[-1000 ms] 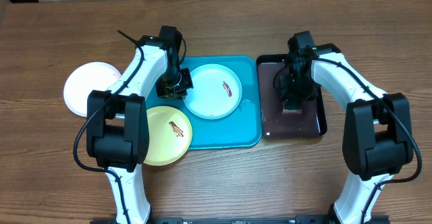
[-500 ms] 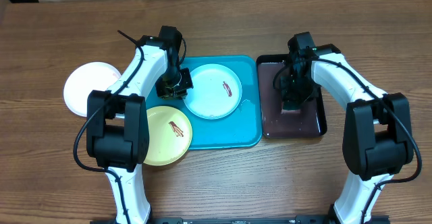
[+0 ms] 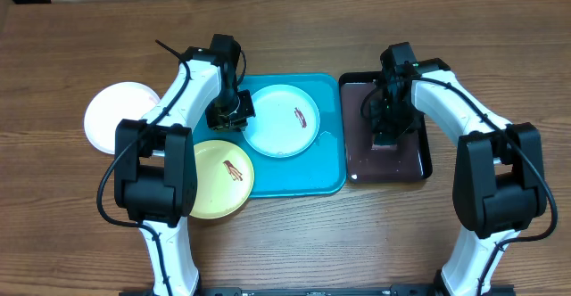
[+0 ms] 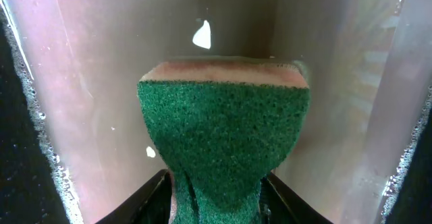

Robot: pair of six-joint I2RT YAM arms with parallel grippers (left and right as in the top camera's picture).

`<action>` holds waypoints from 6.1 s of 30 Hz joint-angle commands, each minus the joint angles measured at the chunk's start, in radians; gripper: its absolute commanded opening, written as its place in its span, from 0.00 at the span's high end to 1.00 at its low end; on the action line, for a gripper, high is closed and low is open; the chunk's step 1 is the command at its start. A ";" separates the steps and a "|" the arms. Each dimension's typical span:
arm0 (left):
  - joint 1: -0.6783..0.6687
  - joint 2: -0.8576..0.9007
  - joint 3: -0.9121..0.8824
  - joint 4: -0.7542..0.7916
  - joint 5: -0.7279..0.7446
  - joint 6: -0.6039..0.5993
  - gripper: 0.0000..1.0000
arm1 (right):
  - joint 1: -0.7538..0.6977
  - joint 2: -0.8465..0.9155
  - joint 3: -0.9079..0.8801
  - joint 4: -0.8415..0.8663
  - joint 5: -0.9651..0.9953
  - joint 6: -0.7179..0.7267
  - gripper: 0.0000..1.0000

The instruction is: Clean dirty plates on tray and stack at the side

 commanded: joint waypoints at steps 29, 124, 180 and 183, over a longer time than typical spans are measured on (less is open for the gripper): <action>-0.003 -0.001 -0.011 0.057 -0.044 -0.010 0.77 | 0.000 -0.179 0.159 -0.184 -0.005 -0.001 0.96; -0.077 0.000 -0.023 0.064 -0.028 0.042 0.96 | 0.198 -0.175 0.348 -0.090 -0.054 -0.008 0.96; -0.118 0.000 -0.023 0.057 -0.024 0.005 0.96 | 0.521 0.159 0.311 0.050 0.681 -0.054 0.96; -0.118 0.000 -0.023 0.057 -0.024 0.005 0.96 | 0.521 0.159 0.311 0.050 0.646 -0.053 0.96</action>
